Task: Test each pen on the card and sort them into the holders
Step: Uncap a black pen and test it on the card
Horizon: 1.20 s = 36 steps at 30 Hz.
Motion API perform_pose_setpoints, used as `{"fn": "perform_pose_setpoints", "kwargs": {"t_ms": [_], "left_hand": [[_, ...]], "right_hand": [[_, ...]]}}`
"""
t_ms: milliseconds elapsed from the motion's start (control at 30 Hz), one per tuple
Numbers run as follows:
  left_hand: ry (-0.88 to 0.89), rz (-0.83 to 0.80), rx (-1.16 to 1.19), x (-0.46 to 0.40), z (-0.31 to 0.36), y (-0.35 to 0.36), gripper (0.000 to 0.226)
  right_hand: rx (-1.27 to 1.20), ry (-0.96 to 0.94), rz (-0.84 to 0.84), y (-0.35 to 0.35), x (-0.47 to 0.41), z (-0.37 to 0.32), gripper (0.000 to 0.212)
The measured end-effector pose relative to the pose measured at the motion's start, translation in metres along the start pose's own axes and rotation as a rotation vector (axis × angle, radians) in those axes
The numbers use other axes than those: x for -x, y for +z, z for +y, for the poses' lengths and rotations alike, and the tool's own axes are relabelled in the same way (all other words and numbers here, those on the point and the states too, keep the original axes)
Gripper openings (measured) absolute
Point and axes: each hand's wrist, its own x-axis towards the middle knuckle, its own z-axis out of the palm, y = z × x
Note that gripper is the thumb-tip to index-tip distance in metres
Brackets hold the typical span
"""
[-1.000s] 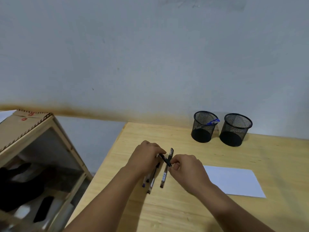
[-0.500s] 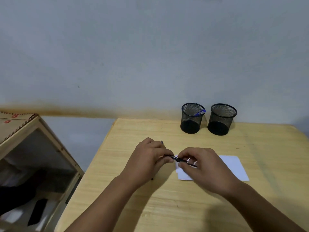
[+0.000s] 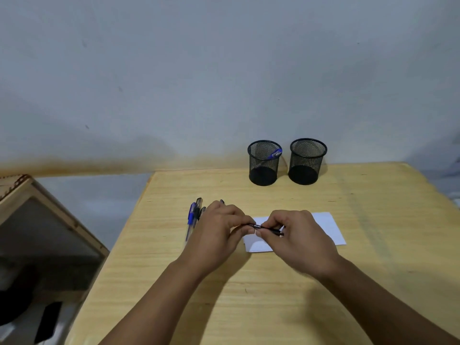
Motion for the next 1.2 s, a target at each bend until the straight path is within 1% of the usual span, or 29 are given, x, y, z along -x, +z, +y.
{"fn": "perform_pose_setpoints", "kwargs": {"t_ms": [67, 133, 233, 300, 400, 467, 600, 833, 933, 1033, 1133, 1200], "left_hand": [[-0.02, -0.029, -0.006, 0.001, -0.003, 0.0, 0.014], [-0.075, -0.046, -0.007, 0.003, -0.006, 0.0, 0.015], [-0.211, -0.016, -0.015, 0.004, -0.015, 0.002, 0.018], [-0.323, 0.003, -0.062, 0.001, -0.021, 0.004, 0.019], [-0.464, -0.017, -0.181, -0.004, -0.024, 0.011, 0.021], [-0.519, -0.026, -0.234, -0.007, -0.023, 0.017, 0.027], [-0.569, -0.073, -0.303, -0.015, -0.021, 0.025, 0.028], [-0.593, -0.109, -0.334, -0.016, -0.018, 0.03, 0.028], [-0.576, -0.102, -0.337, -0.009, -0.016, 0.029, 0.03], [-0.538, -0.046, -0.295, -0.002, -0.011, 0.028, 0.03], [-0.441, -0.018, -0.207, 0.013, -0.004, 0.027, 0.041], [-0.366, -0.065, -0.176, 0.023, -0.001, 0.027, 0.048]], "right_hand": [[-0.004, 0.015, -0.018, 0.001, -0.001, 0.002, 0.015], [-0.074, 0.014, -0.041, 0.004, -0.003, 0.004, 0.012], [-0.212, 0.022, 0.019, 0.007, -0.006, 0.01, 0.005], [-0.319, 0.065, 0.053, 0.006, -0.007, 0.015, 0.01], [-0.585, 0.159, 0.02, 0.006, -0.005, 0.022, 0.019], [-0.713, 0.194, 0.014, 0.005, -0.003, 0.023, 0.021], [-0.852, 0.241, 0.038, 0.004, 0.001, 0.023, 0.023], [-0.892, 0.266, 0.096, 0.003, 0.0, 0.023, 0.007], [-0.897, 0.263, 0.101, 0.005, 0.0, 0.025, 0.011], [-0.882, 0.269, 0.102, 0.008, 0.0, 0.026, 0.013], [-0.877, 0.261, 0.089, 0.008, -0.001, 0.028, 0.019], [-0.91, 0.247, 0.059, 0.007, -0.001, 0.03, 0.026]]}}
